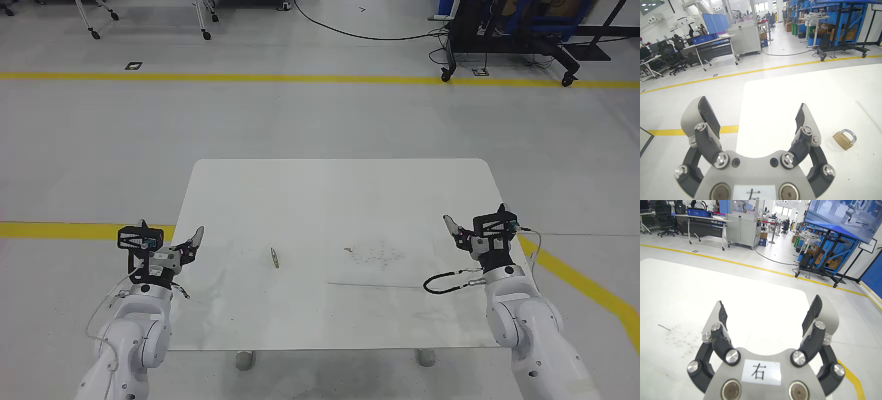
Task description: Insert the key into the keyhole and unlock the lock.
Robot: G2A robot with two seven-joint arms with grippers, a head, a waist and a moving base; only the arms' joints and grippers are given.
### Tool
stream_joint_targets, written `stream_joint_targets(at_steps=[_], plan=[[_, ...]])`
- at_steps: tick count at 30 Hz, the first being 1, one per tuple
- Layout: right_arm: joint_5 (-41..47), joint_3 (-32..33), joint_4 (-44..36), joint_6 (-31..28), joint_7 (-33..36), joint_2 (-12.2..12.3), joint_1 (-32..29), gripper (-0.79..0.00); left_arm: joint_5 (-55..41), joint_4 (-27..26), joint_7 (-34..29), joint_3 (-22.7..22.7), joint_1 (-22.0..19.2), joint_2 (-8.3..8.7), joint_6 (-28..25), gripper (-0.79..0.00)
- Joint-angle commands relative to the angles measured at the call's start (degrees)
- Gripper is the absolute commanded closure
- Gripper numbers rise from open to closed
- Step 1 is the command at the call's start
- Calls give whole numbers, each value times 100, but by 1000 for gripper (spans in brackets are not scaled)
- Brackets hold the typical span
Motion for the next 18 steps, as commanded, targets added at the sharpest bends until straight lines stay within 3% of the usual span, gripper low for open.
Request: stream_joint_targets(at_steps=[1, 15, 18], plan=[[0, 0, 0, 0, 0, 0, 0, -784, 0, 0, 0, 0, 0, 0, 0, -784], [4, -13, 4, -40, 2, -1, 9, -785, 0, 0, 0, 0, 0, 0, 0, -785], [79, -271, 117, -876, 160, 11, 276, -785, 0, 0, 0, 0, 0, 0, 0, -785]])
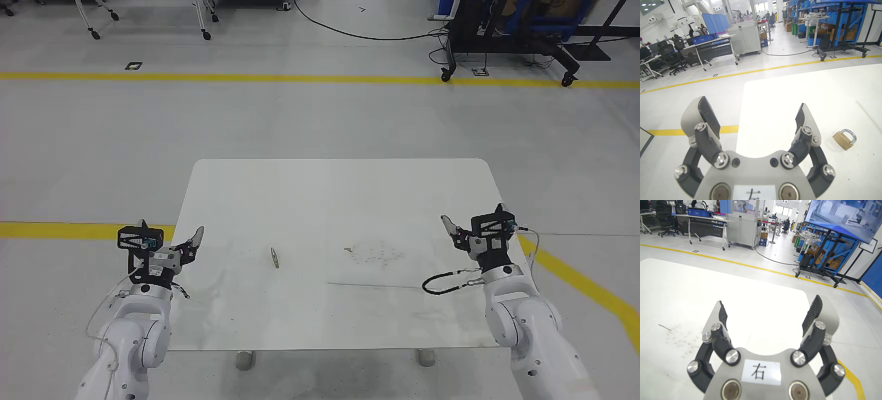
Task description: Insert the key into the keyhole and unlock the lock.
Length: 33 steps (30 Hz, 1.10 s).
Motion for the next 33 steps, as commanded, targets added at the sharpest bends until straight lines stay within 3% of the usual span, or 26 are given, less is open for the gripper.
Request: stream_joint_targets(at_steps=[1, 7, 17, 19, 23, 25, 26, 27, 29, 33], plan=[[-3, -267, 175, -800, 179, 10, 300, -785, 0, 0, 0, 0, 0, 0, 0, -785], [420, -1360, 1197, -2122, 692, -90, 1500, -785, 0, 0, 0, 0, 0, 0, 0, -785], [522, -1456, 1383, -2171, 754, -109, 1646, -785, 0, 0, 0, 0, 0, 0, 0, -785], [798, -1611, 1596, -2637, 921, -124, 1848, -785, 0, 0, 0, 0, 0, 0, 0, -785], [1085, -2039, 2410, -4125, 1787, -134, 2692, -785, 0, 0, 0, 0, 0, 0, 0, -785], [1000, -2253, 2764, -4279, 2056, -166, 3084, -785, 0, 0, 0, 0, 0, 0, 0, -785], [877, -2376, 2869, -4289, 2179, -184, 3235, -745, 0, 0, 0, 0, 0, 0, 0, -785], [730, -2516, 2932, -4336, 2294, -202, 3354, -637, 0, 0, 0, 0, 0, 0, 0, -785], [612, -2740, 3113, -4514, 2483, -233, 3569, -508, 0, 0, 0, 0, 0, 0, 0, -785], [551, -3094, 3506, -4689, 2836, -306, 3974, -471, 0, 0, 0, 0, 0, 0, 0, -785]])
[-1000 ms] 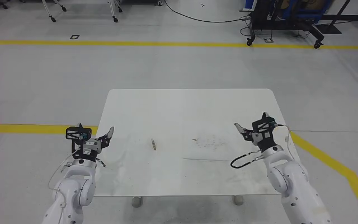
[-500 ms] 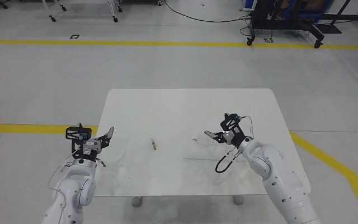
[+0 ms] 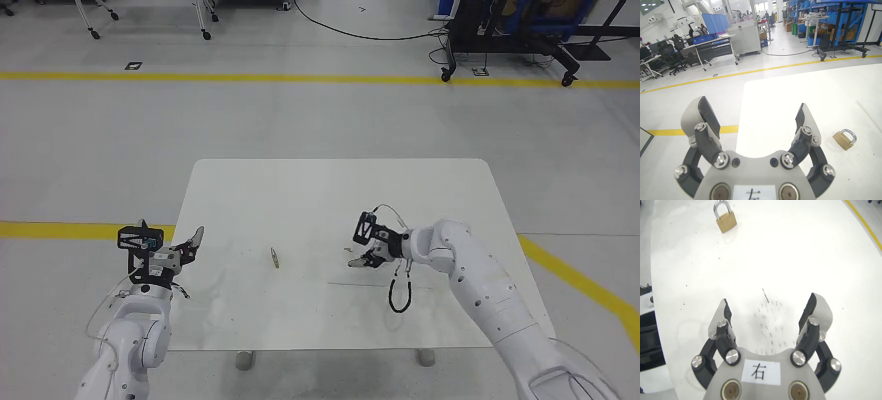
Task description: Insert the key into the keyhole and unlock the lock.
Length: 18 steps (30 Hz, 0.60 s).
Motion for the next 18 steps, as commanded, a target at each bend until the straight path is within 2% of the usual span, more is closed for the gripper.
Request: stream_joint_targets(at_steps=[1, 4, 7, 11, 12, 13, 14, 15, 18], plan=[[6, -169, 198, -49, 128, -40, 191, -413, 0, 0, 0, 0, 0, 0, 0, -785], [-72, -411, 371, -97, 179, -98, 375, -363, 0, 0, 0, 0, 0, 0, 0, -785], [-125, -574, 509, -94, 105, -141, 494, -277, 0, 0, 0, 0, 0, 0, 0, -785], [-275, -752, 613, -18, 5, -186, 615, -243, 0, 0, 0, 0, 0, 0, 0, -785], [-307, -791, 633, 26, -30, -197, 633, -215, 0, 0, 0, 0, 0, 0, 0, -785], [-328, -828, 649, 25, -81, -207, 655, -151, 0, 0, 0, 0, 0, 0, 0, -785], [-356, -849, 667, 46, -151, -214, 675, -46, 0, 0, 0, 0, 0, 0, 0, -785], [-374, -865, 678, 47, -244, -218, 686, 0, 0, 0, 0, 0, 0, 0, 0, -785], [-416, -842, 744, -18, -636, -204, 677, 0, 0, 0, 0, 0, 0, 0, 0, -785]])
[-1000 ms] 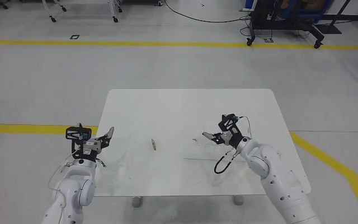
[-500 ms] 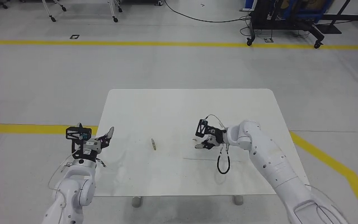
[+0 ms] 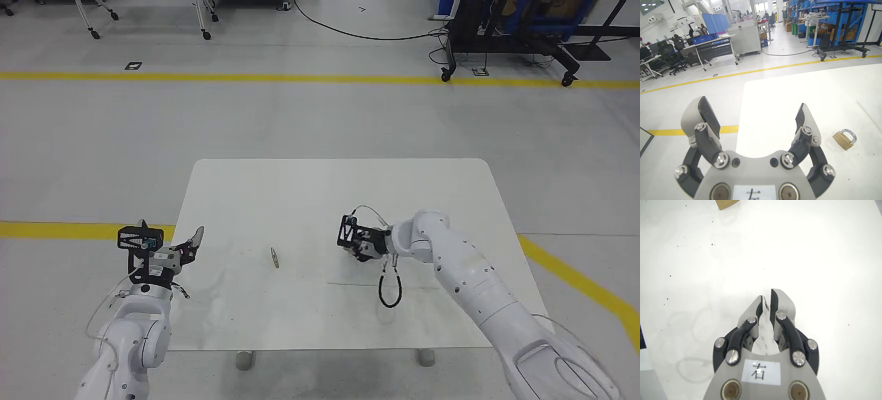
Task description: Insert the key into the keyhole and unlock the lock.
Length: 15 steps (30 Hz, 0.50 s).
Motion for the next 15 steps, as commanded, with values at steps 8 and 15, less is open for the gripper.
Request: stream_joint_targets(at_steps=[8, 15], plan=[[-40, 432, 509, -495, -2374, 167, -305, 0, 0, 0, 0, 0, 0, 0, 0, -785], [-74, 382, 1288, -752, -4140, 137, -388, 0, 0, 0, 0, 0, 0, 0, 0, -785]])
